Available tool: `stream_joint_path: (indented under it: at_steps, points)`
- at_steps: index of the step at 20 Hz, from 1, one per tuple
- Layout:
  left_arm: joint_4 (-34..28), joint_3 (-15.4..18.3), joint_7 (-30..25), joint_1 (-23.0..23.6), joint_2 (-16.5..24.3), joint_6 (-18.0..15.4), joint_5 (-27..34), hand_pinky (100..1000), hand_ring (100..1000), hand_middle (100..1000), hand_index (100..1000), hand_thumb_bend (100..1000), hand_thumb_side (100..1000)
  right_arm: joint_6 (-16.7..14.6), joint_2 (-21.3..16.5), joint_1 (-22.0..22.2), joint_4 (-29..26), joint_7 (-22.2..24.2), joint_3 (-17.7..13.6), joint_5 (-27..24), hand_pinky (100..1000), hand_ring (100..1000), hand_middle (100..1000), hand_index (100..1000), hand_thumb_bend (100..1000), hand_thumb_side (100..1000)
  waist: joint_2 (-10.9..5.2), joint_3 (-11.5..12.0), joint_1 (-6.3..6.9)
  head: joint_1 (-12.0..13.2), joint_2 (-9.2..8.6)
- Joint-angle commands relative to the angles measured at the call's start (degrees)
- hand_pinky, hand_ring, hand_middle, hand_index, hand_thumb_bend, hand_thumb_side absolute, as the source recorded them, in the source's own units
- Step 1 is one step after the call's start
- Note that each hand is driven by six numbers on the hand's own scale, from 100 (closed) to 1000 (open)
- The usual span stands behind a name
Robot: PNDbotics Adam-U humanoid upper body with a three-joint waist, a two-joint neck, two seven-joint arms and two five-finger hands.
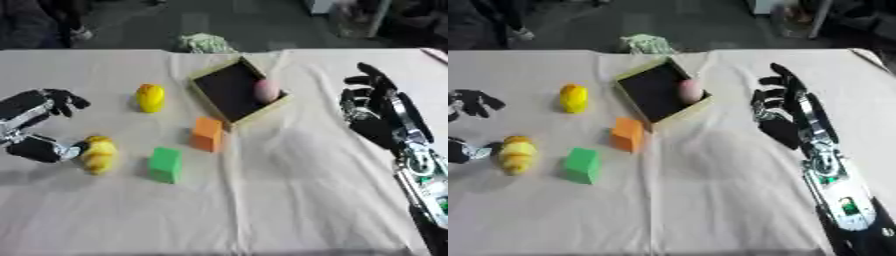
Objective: Pick up objects on the table and place them in the box.
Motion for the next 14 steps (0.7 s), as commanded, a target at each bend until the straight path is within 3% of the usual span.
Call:
stream_joint_path:
  at_steps: [1,7,14]
  points:
    - [1.9,-1.0,-2.3,-2.0,0.4,-0.8,-1.2,764,727,762,878,379,274,-0.1,-1.2,-0.4,-0.5,0.2,-0.1,-0.6,663,711,761,971,100,274,-0.75,-0.1,0.15,0.1,0.29]
    - [4.8,-2.4,-5.4,-3.9,-0.8,-1.8,-3.4,768,733,770,890,366,272,-0.1,-1.1,-0.4,-0.5,0.2,-0.1,-0.7,663,711,761,972,100,275,-0.75,-0.3,0.24,0.2,0.29]
    - [8.4,-3.4,-2.1,-5.1,-2.9,-1.7,-7.2,775,740,788,909,356,259,-0.1,-1.0,-0.3,-0.4,0.1,-0.1,-0.9,663,709,760,971,100,277,-0.78,-0.5,0.21,0.3,0.29]
